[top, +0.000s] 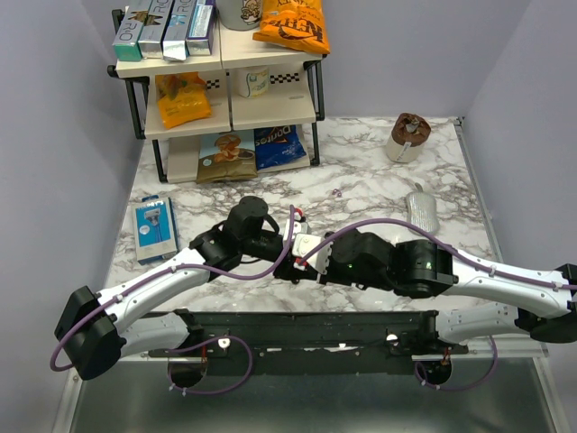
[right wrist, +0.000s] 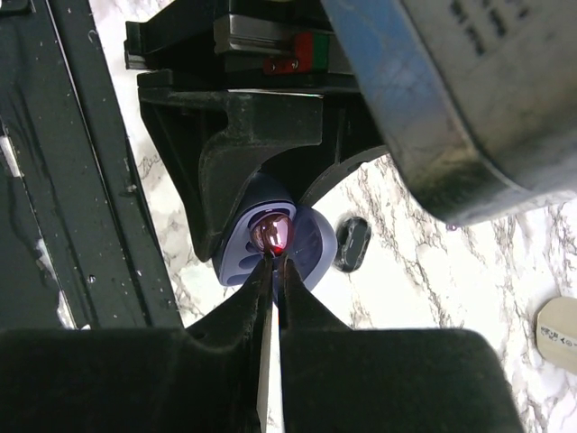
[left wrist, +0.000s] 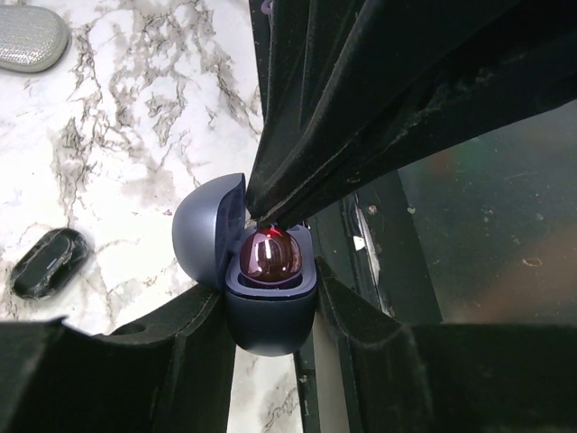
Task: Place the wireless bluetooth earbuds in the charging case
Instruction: Place the earbud in the charging case.
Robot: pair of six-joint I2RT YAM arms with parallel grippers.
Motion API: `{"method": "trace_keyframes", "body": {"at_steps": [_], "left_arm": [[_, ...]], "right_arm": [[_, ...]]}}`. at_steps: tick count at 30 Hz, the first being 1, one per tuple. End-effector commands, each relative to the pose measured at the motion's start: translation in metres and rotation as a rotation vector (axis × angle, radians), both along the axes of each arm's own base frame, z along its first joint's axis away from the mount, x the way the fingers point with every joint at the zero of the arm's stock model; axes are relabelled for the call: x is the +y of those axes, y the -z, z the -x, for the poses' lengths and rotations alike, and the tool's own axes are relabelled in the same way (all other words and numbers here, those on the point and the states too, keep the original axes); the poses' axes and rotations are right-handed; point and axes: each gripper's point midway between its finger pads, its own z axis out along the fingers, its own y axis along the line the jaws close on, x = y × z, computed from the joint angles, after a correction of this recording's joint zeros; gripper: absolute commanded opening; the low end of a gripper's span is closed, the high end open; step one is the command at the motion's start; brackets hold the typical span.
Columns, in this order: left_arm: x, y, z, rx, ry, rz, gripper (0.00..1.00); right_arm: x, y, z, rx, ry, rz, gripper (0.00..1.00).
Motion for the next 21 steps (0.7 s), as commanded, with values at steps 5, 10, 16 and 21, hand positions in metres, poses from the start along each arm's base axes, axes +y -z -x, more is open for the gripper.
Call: {"method": "trace_keyframes", "body": {"at_steps": [5,10,16,21], "left_arm": [[-0.003,-0.015,0.004,-0.028,0.041,0.054,0.00],[-0.002,-0.013,0.003,-0.022,0.037,0.050,0.00],[-0.002,-0.013,0.003,-0.022,0.035,0.050,0.00],[-0.002,-0.012,0.003,-0.020,0.035,0.048,0.00]], "right_arm": [[0.005,-0.007,0.002,0.000,-0.001,-0.027,0.17],[0.008,-0.010,0.002,0.002,-0.001,-0.044,0.23],[0.009,-0.014,0.001,-0.002,0.005,-0.057,0.28],[0.010,-0.022,0.001,-0.007,0.011,-0.089,0.33]]}}
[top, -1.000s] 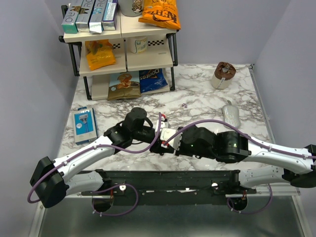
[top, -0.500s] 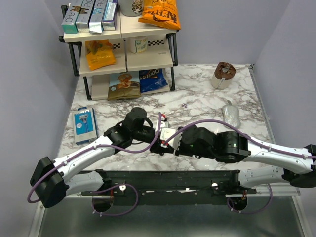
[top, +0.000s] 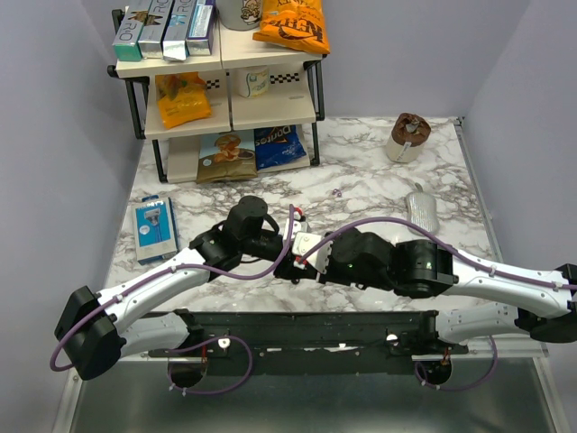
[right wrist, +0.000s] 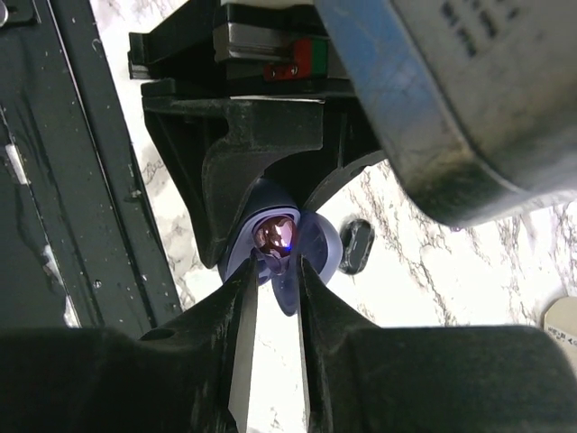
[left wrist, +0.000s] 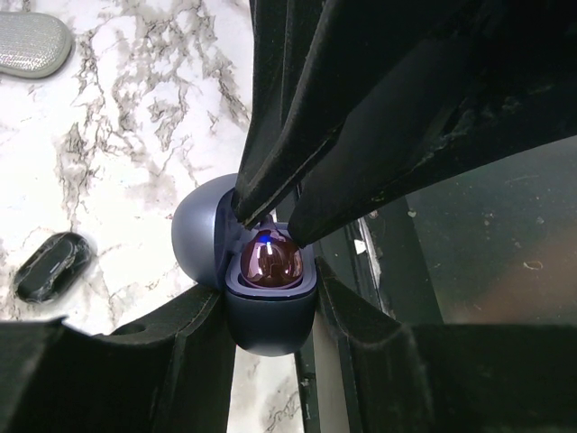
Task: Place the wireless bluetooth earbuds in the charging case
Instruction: Place the earbud in the charging case.
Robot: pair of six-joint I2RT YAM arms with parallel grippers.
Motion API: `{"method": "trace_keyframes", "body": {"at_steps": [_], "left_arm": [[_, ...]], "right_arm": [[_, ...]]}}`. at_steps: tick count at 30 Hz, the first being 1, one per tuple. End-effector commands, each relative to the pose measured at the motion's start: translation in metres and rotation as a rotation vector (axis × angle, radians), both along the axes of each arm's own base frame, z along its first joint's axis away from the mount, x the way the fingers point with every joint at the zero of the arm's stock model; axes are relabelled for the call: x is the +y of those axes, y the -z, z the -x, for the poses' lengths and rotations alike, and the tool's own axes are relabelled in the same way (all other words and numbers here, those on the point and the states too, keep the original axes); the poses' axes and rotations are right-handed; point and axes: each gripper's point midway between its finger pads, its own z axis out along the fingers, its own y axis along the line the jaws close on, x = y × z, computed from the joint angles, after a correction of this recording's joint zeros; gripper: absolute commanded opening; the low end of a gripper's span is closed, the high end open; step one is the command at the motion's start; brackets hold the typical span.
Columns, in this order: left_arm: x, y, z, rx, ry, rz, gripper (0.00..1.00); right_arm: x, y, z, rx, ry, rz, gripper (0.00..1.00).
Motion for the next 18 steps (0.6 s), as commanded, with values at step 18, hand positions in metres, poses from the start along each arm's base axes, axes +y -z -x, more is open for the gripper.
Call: {"method": "trace_keyframes", "body": {"at_steps": [18], "left_arm": [[0.000,-0.010,0.003,-0.027,0.022,0.043,0.00]], "right_arm": [[-0.006,-0.058,0.005,0.007,0.040,-0.215,0.45]]}}
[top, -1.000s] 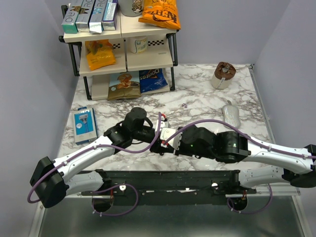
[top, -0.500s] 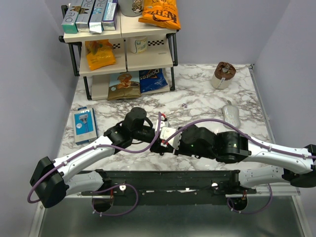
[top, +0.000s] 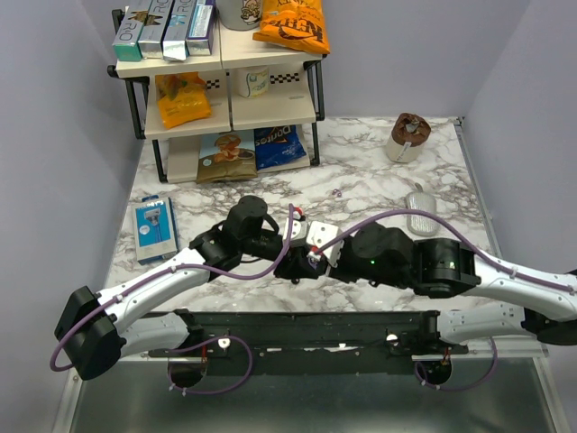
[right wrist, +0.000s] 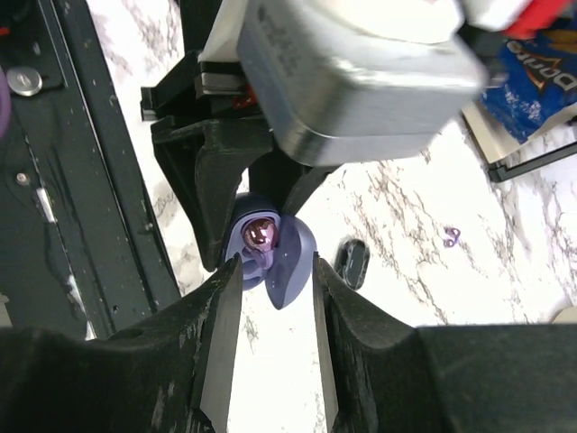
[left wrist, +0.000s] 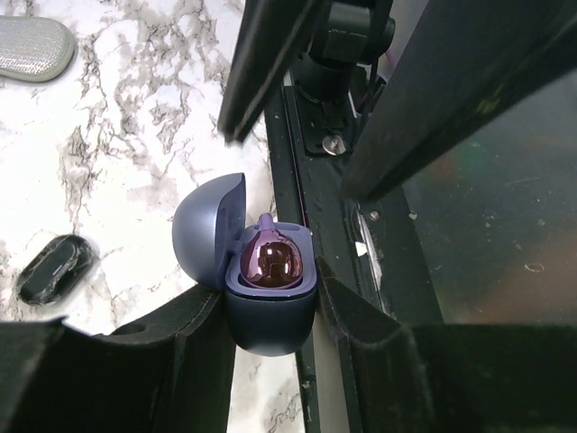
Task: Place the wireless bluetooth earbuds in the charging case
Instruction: Place the earbud in the charging case.
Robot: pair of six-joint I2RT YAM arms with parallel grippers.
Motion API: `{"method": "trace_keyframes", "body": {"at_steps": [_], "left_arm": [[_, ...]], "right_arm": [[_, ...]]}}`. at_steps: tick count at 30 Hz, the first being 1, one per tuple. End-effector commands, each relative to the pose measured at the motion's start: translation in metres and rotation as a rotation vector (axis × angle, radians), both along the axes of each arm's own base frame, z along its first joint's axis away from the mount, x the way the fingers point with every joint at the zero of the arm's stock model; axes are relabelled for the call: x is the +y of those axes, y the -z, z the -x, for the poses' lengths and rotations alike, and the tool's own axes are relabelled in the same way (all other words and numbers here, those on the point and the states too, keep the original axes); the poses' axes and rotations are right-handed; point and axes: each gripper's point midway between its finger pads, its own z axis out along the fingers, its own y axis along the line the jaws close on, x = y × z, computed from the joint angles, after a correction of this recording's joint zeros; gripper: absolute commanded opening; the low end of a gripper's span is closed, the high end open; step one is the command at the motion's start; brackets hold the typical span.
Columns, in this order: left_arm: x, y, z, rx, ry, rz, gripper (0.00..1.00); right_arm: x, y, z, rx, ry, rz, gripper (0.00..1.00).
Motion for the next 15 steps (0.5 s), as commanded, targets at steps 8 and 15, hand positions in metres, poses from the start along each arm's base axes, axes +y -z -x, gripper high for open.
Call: {"method": "trace_keyframes", "body": {"at_steps": [8,15], "left_arm": [[-0.006,-0.027,-0.011,-0.040,-0.079,0.139,0.00],[-0.006,-0.048,-0.021,-0.053,-0.181,0.281,0.00]], "right_arm": [[-0.013,-0.044,0.010,0.106,0.096,-0.318,0.41],[-0.009,-0.033,0.013,0.208,0.159,-0.425,0.31]]}}
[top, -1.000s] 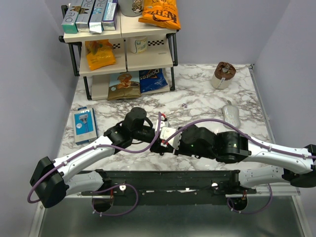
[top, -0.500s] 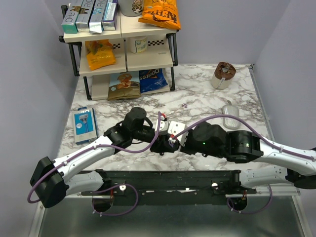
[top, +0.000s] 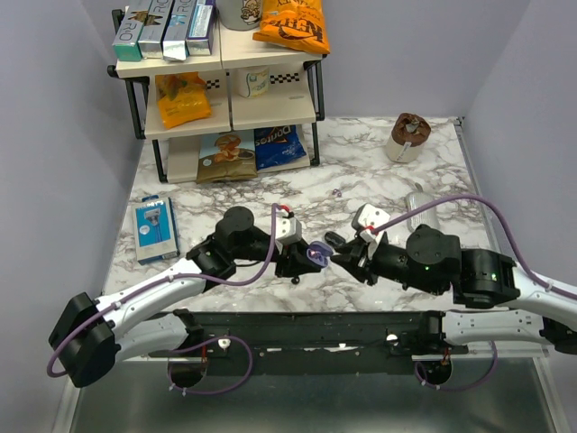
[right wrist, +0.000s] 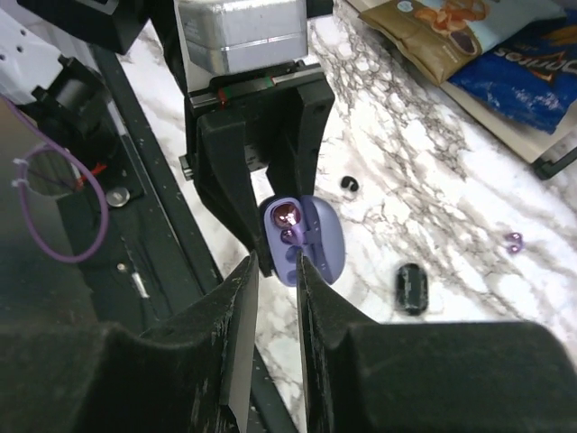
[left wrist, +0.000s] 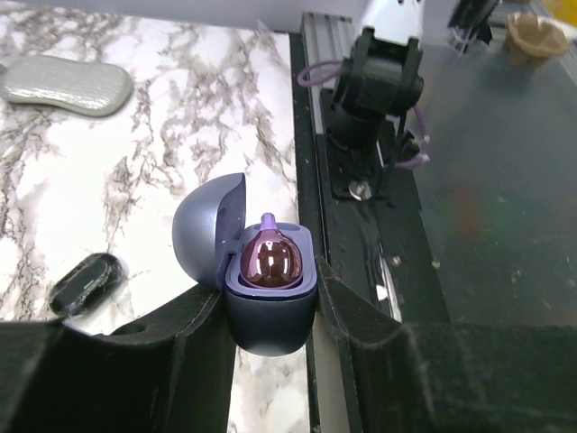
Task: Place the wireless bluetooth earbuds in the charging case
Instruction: Place the earbud in the charging case.
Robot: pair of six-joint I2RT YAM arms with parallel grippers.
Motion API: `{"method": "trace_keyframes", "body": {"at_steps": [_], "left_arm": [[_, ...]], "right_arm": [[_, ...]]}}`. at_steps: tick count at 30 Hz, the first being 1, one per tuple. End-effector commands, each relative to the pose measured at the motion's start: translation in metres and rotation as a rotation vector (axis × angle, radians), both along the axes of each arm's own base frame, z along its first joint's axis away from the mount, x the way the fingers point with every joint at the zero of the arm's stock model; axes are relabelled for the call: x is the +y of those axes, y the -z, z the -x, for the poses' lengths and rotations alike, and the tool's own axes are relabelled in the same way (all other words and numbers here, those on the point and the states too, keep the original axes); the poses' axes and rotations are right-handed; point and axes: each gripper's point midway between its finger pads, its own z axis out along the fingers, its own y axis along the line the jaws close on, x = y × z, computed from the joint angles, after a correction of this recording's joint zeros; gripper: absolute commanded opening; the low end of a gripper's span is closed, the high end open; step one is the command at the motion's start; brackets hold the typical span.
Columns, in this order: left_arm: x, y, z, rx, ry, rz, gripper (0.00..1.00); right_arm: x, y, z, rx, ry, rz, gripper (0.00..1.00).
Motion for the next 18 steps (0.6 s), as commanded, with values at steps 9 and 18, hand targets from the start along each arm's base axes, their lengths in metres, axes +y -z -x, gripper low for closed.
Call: {"method": "trace_keyframes", "body": {"at_steps": [9,18], "left_arm": [[-0.003,-0.050,-0.006,-0.075,-0.071,0.192,0.00],[-0.002,-0.046,0.000,-0.072,-0.060,0.186,0.00]], "right_arm": [[0.019,0.021,-0.003,0.119,0.082,-0.046,0.28],[0.011,0.015,-0.019,0.087,0.178,-0.065,0.22]]}}
